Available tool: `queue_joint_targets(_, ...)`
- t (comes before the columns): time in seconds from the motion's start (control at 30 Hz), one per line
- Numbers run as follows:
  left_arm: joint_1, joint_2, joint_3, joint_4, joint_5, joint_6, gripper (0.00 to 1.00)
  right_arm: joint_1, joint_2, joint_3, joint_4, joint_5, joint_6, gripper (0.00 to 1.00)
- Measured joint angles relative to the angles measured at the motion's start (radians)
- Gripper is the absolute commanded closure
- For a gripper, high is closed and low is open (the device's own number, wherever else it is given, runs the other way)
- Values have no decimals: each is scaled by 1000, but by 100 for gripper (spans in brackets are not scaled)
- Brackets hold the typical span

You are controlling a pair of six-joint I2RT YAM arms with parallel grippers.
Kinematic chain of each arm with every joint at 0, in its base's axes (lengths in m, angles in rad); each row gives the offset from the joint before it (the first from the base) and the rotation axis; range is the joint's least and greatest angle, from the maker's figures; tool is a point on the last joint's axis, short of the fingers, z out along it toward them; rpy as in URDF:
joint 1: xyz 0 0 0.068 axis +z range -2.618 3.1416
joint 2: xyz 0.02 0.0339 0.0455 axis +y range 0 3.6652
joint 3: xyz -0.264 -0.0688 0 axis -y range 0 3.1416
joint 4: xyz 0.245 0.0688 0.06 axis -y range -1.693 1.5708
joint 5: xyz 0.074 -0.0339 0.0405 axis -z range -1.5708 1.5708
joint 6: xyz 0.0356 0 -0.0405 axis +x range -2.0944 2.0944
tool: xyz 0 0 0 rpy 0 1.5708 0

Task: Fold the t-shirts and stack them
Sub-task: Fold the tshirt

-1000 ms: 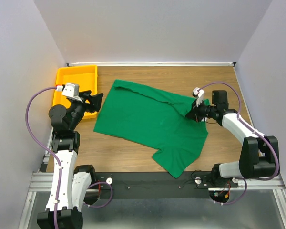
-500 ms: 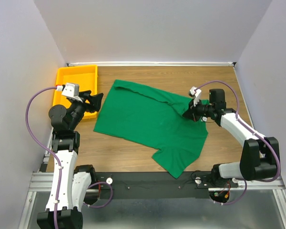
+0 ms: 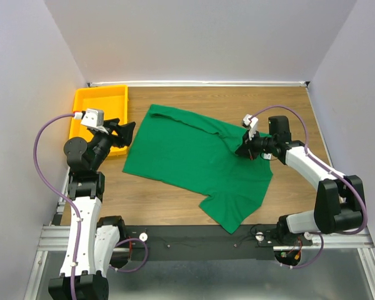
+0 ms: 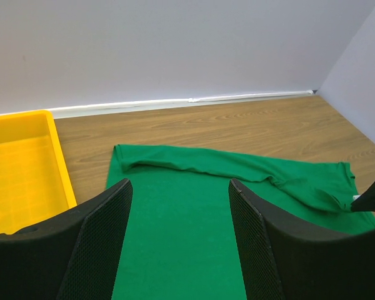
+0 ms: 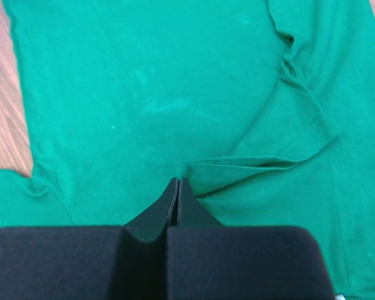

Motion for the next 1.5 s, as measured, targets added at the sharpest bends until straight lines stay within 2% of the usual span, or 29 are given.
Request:
queue_joint_targets(0.37,0,0,0,0,0,0,29,0,5,0,0,21,-9,99)
queue_joint_targets(0.5,0,0,0,0,0,0,29,0,-5,-2,-5,15,-41,95)
queue_joint_targets(0.77,0,-3,0,0,0,0,29,11,6,-3,-153,-61,-217,71)
queue_joint_targets(0.9,0,-6,0,0,0,0,29,11,10,1,-208,-63,-249,62)
queue_joint_targets(1.03,0,-14,0,0,0,1,29,11,34,62,-198,12,-164,58)
queue_joint_targets(1.13,0,-18,0,0,0,2,29,12,114,150,-134,124,-30,55)
queue_joint_targets(1.37,0,-37,0,-1,-1,3,29,12,348,269,-68,326,206,54)
queue_joint_targets(1.5,0,-45,0,-1,-1,5,29,12,411,306,-67,380,283,54)
